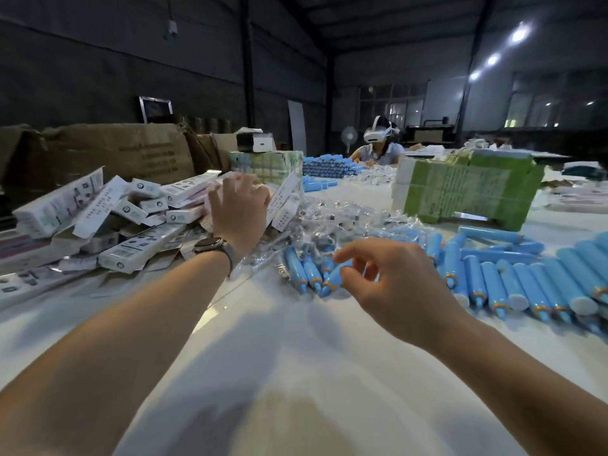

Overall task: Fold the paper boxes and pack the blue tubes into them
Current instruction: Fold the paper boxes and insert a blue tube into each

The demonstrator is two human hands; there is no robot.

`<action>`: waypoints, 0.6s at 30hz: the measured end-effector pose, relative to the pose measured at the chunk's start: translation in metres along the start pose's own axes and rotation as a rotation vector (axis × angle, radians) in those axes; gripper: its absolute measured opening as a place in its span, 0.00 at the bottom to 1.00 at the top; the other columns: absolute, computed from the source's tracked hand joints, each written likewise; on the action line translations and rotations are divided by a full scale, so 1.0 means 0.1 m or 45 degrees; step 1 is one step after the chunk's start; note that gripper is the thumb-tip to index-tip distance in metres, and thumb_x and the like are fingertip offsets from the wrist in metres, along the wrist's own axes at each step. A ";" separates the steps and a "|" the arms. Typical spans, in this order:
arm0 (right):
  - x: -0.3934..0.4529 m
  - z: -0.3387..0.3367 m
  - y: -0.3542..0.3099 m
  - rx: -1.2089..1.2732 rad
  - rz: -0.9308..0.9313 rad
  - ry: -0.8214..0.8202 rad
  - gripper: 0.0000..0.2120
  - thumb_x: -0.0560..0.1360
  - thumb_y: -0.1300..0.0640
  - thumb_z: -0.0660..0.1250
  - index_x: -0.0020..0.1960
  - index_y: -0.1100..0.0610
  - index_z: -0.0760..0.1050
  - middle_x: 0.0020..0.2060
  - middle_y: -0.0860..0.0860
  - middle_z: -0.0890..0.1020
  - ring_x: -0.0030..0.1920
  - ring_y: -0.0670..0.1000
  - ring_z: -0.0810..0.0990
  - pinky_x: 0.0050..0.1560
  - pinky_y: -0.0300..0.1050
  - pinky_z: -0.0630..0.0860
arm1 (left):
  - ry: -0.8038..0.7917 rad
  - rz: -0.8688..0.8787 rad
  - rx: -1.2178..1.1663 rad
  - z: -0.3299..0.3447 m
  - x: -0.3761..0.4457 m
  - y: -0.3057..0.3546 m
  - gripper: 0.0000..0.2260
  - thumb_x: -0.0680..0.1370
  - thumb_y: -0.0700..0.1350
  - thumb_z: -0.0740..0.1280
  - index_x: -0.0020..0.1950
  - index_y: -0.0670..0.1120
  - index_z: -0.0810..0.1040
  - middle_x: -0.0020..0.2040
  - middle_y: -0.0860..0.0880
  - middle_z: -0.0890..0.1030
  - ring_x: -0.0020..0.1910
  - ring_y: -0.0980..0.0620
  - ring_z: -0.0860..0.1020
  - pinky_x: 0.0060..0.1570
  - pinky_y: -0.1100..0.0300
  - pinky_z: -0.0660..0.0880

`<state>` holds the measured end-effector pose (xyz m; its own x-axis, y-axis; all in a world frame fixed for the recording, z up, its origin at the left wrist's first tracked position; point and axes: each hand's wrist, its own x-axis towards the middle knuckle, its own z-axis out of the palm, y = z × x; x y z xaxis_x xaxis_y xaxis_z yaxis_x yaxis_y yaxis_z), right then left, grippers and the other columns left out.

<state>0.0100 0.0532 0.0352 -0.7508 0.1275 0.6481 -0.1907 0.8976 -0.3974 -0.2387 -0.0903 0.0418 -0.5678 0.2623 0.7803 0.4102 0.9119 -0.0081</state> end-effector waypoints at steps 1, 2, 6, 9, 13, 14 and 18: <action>0.00 -0.01 0.02 -0.002 0.006 0.015 0.09 0.71 0.51 0.66 0.49 0.46 0.82 0.32 0.39 0.77 0.36 0.44 0.74 0.43 0.45 0.75 | 0.114 0.065 -0.073 -0.15 -0.03 0.09 0.09 0.81 0.46 0.63 0.58 0.48 0.80 0.67 0.49 0.73 0.70 0.43 0.66 0.68 0.43 0.63; 0.02 -0.02 0.04 -0.012 0.010 0.029 0.08 0.72 0.53 0.67 0.49 0.46 0.83 0.32 0.39 0.77 0.36 0.44 0.74 0.43 0.44 0.74 | 0.230 0.116 -0.152 -0.30 -0.07 0.19 0.09 0.81 0.46 0.63 0.57 0.46 0.81 0.65 0.47 0.75 0.69 0.43 0.67 0.66 0.43 0.65; 0.05 -0.08 0.12 -0.015 0.043 0.083 0.10 0.73 0.56 0.68 0.52 0.47 0.82 0.34 0.41 0.77 0.38 0.47 0.75 0.44 0.46 0.75 | 0.567 0.193 -0.699 -0.98 -0.25 0.56 0.05 0.80 0.42 0.64 0.50 0.42 0.79 0.49 0.47 0.80 0.51 0.47 0.76 0.51 0.53 0.73; 0.07 -0.15 0.13 0.037 0.043 0.140 0.20 0.73 0.53 0.69 0.64 0.49 0.75 0.47 0.45 0.77 0.50 0.50 0.76 0.51 0.49 0.75 | 0.455 -0.026 -1.163 -1.34 -0.38 0.79 0.01 0.79 0.43 0.66 0.48 0.49 0.76 0.42 0.59 0.77 0.41 0.55 0.76 0.41 0.61 0.74; 0.05 -0.18 0.07 0.099 -0.010 0.083 0.34 0.71 0.48 0.73 0.73 0.50 0.64 0.61 0.51 0.72 0.62 0.54 0.71 0.62 0.55 0.71 | 0.191 -0.263 -1.496 -1.50 -0.57 1.00 0.06 0.78 0.46 0.69 0.46 0.56 0.75 0.45 0.57 0.78 0.43 0.57 0.80 0.37 0.63 0.80; 0.04 -0.18 0.05 0.099 -0.043 0.060 0.35 0.71 0.47 0.73 0.74 0.50 0.64 0.61 0.51 0.73 0.61 0.54 0.72 0.61 0.56 0.72 | 0.175 -0.287 -1.495 -1.51 -0.60 1.04 0.07 0.78 0.46 0.69 0.45 0.58 0.74 0.46 0.57 0.79 0.44 0.56 0.80 0.38 0.61 0.81; 0.01 -0.23 -0.01 0.137 -0.135 -0.009 0.36 0.72 0.42 0.71 0.75 0.49 0.61 0.57 0.48 0.79 0.53 0.50 0.78 0.53 0.53 0.77 | 0.233 -0.421 -1.685 -1.55 -0.64 1.09 0.06 0.78 0.45 0.71 0.46 0.56 0.77 0.45 0.56 0.80 0.42 0.58 0.82 0.35 0.61 0.79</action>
<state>0.0244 0.0621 0.0512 -0.7272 0.0315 0.6857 -0.3352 0.8555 -0.3947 -0.0473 -0.0567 0.0881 -0.7121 -0.0450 0.7006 0.7016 -0.0821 0.7078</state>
